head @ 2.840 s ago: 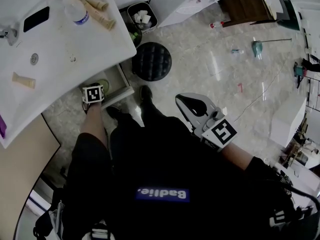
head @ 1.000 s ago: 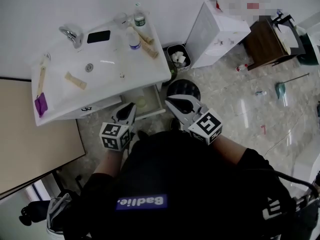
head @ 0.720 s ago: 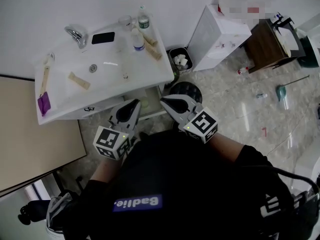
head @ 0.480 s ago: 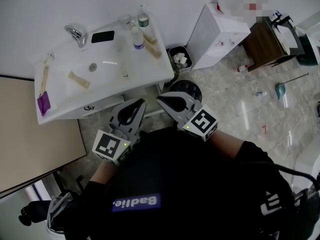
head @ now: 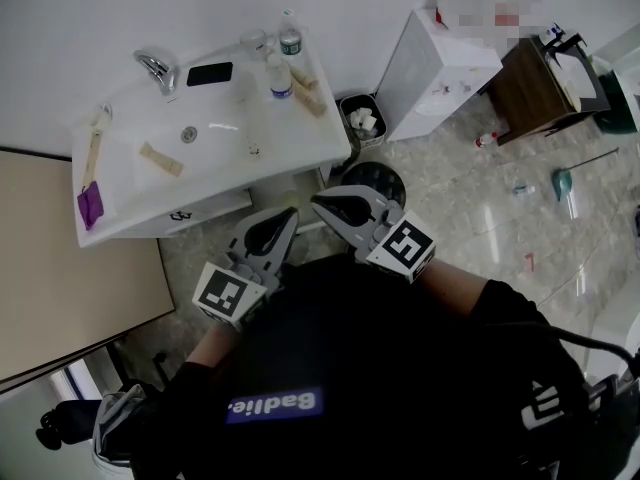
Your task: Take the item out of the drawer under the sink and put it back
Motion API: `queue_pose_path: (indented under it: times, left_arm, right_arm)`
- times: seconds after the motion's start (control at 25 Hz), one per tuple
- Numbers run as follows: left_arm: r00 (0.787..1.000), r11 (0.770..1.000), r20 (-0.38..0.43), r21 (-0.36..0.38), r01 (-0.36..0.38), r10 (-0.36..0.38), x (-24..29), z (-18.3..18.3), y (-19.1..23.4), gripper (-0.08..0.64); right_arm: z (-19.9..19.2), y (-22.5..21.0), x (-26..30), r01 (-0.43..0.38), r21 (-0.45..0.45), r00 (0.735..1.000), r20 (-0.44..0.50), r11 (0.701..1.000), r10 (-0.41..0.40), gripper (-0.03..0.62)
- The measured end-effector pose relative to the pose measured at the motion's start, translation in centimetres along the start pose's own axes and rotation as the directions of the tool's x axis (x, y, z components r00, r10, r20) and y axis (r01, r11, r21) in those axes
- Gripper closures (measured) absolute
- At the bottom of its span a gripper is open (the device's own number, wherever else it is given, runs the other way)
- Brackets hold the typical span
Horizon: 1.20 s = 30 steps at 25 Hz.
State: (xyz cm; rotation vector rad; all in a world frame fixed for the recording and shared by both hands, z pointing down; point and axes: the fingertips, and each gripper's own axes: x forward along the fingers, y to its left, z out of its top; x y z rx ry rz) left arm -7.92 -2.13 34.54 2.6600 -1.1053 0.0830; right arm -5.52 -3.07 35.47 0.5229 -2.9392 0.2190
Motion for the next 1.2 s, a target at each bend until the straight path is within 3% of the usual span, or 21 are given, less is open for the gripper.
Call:
queue_pose_path:
  times: [0.68,1.2]
  left_arm:
    - [0.999,0.999,-0.021,-0.020,-0.036,0.035,-0.7,-0.9,-0.7,0.554]
    - [0.999,0.999,0.015,-0.001,-0.050,0.050,-0.7,-1.2,-0.7,0.554]
  right_arm:
    - [-0.3,1.7,-0.6,-0.052,-0.004,0.999,-0.010,0.999,0.052,0.598]
    - [-0.4,1.8,-1.2,-0.049,-0.001,0.999,-0.010,0.999,0.049,0.597]
